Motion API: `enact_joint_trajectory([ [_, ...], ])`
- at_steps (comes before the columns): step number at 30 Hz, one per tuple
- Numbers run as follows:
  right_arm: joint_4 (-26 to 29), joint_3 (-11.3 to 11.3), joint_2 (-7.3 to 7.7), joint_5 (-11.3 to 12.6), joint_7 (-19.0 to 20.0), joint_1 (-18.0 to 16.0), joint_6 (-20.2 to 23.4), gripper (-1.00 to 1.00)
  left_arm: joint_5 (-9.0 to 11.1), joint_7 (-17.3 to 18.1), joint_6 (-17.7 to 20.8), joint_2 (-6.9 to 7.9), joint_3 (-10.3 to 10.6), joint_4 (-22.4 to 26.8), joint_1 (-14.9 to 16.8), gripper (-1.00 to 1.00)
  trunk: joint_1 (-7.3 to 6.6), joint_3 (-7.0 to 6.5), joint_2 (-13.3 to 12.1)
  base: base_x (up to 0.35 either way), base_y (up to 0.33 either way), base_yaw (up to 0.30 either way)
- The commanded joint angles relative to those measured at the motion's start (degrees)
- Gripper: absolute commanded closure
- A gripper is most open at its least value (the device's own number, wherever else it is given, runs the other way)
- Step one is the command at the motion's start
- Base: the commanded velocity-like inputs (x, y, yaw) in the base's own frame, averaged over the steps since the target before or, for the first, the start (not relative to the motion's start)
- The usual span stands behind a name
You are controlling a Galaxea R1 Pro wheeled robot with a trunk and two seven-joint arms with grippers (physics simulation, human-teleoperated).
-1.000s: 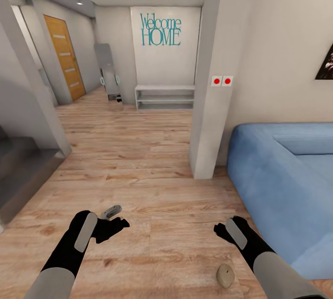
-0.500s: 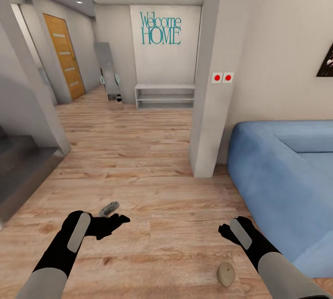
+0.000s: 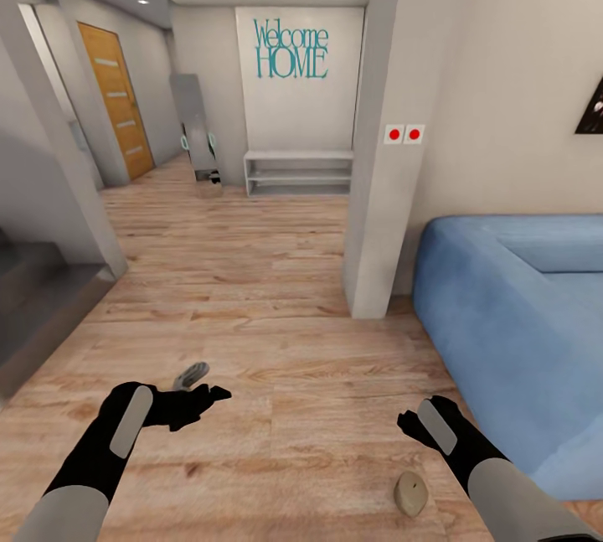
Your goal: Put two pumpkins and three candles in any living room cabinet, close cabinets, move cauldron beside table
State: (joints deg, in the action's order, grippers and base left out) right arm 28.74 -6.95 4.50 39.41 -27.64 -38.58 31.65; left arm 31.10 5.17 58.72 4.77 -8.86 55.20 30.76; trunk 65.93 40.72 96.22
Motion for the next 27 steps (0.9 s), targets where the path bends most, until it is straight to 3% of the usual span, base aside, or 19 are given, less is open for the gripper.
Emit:
enact_joint_trajectory([
  [1, 0.00, 0.00, 0.02, 0.02, 0.02, 0.00, -0.04, -1.00, 0.01, 0.00, 0.00, -0.04, 0.03, 0.00, 0.00, -1.00, 0.23, 0.18, 0.42, 0.000, 0.000, 0.000],
  [27, 0.00, 0.01, -0.05, 0.05, 0.03, 0.00, 0.03, -1.00, 0.27, 0.40, 0.87, 0.32, -0.17, -0.01, 0.00, -1.00, 5.94, 4.85, 10.84, 0.000, 0.000, 0.000],
])
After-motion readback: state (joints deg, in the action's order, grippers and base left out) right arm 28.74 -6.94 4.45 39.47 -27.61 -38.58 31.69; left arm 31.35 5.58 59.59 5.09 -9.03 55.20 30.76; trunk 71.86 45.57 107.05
